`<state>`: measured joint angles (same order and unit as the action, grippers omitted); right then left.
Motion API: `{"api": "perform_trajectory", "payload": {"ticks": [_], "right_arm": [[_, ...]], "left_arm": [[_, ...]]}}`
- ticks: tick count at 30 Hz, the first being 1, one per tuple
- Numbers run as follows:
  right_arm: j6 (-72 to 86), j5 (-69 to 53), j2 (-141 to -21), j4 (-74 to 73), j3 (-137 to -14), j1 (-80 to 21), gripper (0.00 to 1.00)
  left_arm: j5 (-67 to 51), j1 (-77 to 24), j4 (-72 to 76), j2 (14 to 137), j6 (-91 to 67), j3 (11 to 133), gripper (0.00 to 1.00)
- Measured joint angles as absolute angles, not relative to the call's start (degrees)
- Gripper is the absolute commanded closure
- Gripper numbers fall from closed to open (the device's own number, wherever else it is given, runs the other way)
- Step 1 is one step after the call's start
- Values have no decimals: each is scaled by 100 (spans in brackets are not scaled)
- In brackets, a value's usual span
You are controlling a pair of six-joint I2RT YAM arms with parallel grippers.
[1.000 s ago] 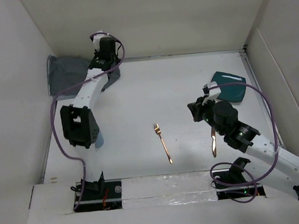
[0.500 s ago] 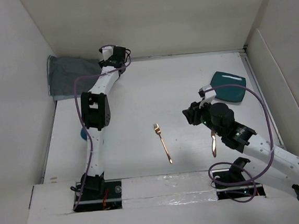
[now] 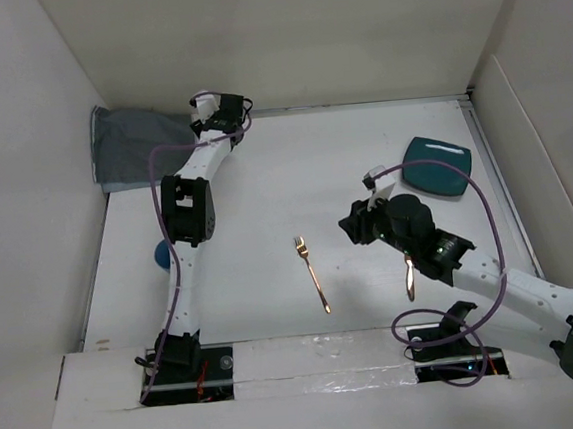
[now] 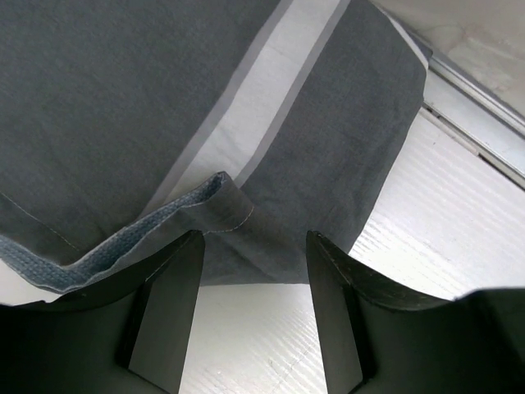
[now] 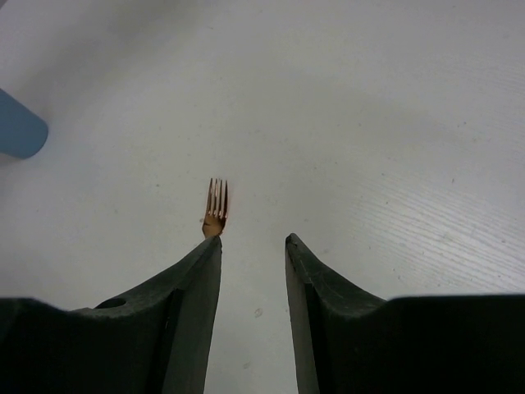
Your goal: Set the dinner table for one person
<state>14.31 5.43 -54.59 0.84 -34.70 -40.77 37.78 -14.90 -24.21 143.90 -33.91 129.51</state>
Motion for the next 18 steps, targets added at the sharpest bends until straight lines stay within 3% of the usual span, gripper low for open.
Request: {"api": "perform_trajectory", "payload": {"ticks": [10,18], "right_arm": [[1393,292,-5865,217,-3463,-4012,60],[1374,198,-5732,217,-3371,-3857,61]], "left_arm": [[3813,-1490,-2394,14473,-3496,12954,66],[3859,-1490,-2414,14475,-3581,12954,40]]}}
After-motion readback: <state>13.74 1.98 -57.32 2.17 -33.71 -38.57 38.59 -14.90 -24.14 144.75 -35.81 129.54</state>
